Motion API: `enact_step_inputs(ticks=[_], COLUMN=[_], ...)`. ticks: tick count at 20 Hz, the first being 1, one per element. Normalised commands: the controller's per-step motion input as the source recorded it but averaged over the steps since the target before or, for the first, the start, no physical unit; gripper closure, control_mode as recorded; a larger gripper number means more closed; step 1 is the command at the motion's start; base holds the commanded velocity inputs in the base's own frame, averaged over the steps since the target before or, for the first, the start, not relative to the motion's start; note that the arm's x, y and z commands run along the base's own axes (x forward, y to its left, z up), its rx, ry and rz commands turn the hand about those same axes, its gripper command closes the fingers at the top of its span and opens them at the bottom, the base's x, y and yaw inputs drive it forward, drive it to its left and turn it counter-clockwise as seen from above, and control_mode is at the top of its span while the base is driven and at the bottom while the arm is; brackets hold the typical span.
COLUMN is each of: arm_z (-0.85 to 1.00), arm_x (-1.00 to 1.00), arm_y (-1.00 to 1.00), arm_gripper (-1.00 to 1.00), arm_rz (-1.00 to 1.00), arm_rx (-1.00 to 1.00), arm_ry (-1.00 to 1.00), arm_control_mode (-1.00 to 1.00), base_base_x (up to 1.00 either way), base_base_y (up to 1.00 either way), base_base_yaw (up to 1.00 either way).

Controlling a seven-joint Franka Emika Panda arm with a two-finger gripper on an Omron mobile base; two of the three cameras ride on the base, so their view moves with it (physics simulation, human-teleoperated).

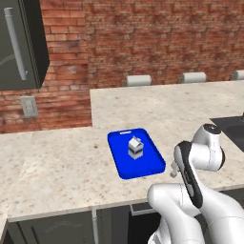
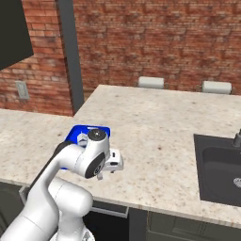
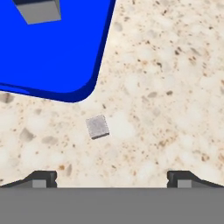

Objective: Take out the milk from the fridge and place it on the tray on the counter. Then take the sugar cube near the tray and place it in the tray.

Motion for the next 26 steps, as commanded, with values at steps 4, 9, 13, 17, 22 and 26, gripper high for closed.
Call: enact_step_inputs(ticks=[4,9,13,17,22,26], arm_z=[-0.22,-0.34,-0.52,-0.58,-0.15,-0.02], arm_x=[0.0,0.0,0.0,-0.21,-0.35,0.0], arm_y=[0.23,0.23,0.18,0.17,0.35,0.33], arm_gripper=[-1.0,-1.0,-1.0,-1.0,-1.0,-1.0], arm_rz=[0.0,0.0,0.0,0.04,0.1,0.04], arm_rx=[0.0,-0.01,-0.01,-0.04,-0.03,-0.02], arm_ry=[0.0,0.0,0.0,0.0,-0.14,-0.11], arm_control_mode=[-1.0,-1.0,-1.0,-1.0,-1.0,-1.0], base_base_x=[0.0,0.0,0.0,0.0,0.0,0.0], base_base_y=[0.0,0.0,0.0,0.0,0.0,0.0], base_base_yaw=[0.0,0.0,0.0,0.0,0.0,0.0])
